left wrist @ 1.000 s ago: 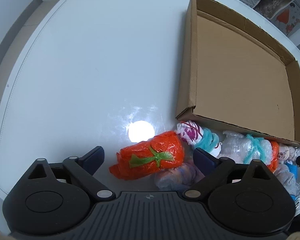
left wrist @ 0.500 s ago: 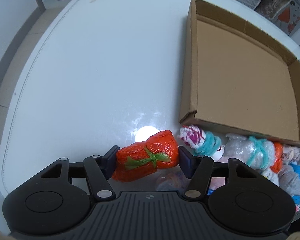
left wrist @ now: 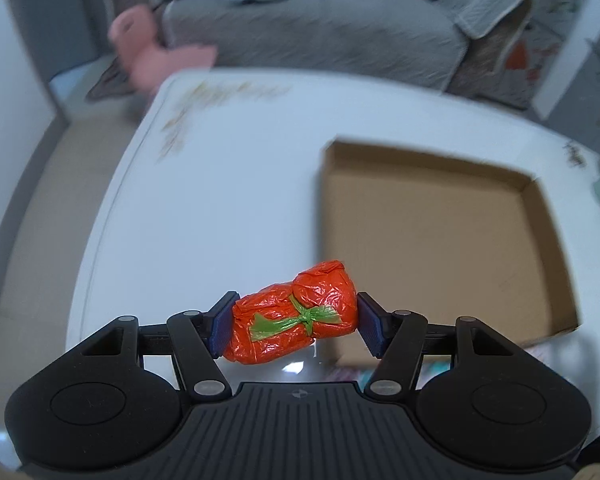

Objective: Organize objects
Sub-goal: 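Carry both bundles into the tray and open both tools to release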

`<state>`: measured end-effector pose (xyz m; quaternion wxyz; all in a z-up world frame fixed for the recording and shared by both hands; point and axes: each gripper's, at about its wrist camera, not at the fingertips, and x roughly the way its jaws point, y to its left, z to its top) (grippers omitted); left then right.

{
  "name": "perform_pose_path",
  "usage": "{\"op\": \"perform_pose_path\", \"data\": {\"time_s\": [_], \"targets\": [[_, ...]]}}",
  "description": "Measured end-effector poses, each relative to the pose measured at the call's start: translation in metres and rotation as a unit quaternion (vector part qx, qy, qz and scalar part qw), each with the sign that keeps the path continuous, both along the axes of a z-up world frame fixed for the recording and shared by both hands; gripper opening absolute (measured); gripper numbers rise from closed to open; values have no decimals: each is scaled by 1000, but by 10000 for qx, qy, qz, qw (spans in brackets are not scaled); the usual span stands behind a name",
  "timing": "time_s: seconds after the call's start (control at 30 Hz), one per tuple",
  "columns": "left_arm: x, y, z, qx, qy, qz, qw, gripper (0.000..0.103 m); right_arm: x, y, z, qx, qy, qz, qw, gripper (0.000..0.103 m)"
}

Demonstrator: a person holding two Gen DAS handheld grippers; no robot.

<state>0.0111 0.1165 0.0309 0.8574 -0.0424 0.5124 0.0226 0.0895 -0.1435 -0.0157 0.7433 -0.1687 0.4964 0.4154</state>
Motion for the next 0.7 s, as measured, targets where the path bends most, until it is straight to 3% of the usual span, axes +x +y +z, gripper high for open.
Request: {"op": "perform_pose_path", "data": {"time_s": [0.07, 0.23, 0.33, 0.57, 0.7], "targets": [[18, -13, 2, 65, -120, -228, 9996, 67, 24, -21, -8, 170, -31, 119, 9998, 55], [61, -43, -4, -31, -305, -741, 9968, 67, 22, 7, 17, 510, -178, 565, 9969, 55], [89, -70, -28, 346, -379, -1306, 9901, 67, 18, 43, 23, 617, -101, 767, 9951, 56], [102, -93, -77, 1019, -291, -2226, 9691, 67, 13, 124, 0, 604, 268, 1085, 9919, 56], [112, -88, -103, 998, -170, -2248, 9691, 67, 12, 159, -25, 400, 607, 1099, 9913, 56]]}}
